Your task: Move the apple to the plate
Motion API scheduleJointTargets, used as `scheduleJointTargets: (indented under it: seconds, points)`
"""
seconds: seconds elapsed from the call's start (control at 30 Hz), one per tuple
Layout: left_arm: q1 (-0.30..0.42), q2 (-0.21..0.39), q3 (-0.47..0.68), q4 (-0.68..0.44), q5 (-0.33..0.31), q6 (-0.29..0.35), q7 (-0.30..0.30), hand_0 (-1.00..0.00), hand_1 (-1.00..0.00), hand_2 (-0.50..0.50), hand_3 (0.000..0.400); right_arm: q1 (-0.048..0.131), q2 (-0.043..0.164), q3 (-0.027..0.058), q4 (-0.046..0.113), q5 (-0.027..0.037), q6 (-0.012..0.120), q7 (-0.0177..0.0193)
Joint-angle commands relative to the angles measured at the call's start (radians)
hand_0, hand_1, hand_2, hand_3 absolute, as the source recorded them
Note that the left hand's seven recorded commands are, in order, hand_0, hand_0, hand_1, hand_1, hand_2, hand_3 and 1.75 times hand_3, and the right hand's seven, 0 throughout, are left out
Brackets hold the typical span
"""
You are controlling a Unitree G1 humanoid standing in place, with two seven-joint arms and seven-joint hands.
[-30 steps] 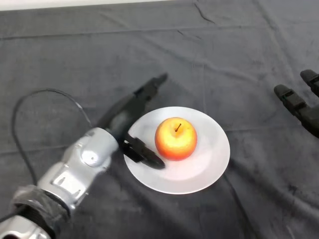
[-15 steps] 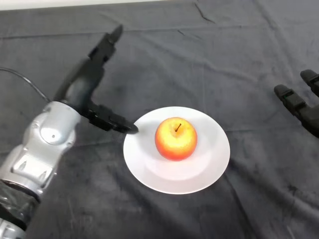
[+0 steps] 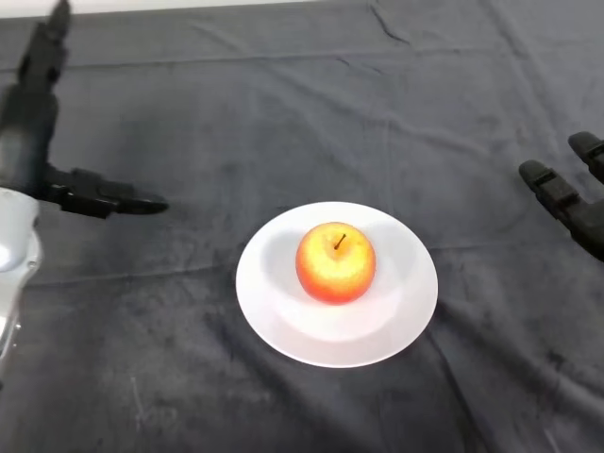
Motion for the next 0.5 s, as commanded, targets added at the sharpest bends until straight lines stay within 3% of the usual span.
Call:
scheduleJointTargets:
  seconds: [0.03,0.5]
  points:
    - [0.053,0.065,0.054,-0.065,-0.013,0.009,0.020,0.00,0.00,0.00,0.000,-0.019,-0.018,-0.0172,-0.042,0.0010,0.000,-0.0040]
    - [0.142,0.112,0.264,-0.116,-0.038,-0.009,0.090,0.00,0.00,0.00,0.000,-0.019,-0.019,-0.0170,-0.043,0.0014,0.001,-0.0042]
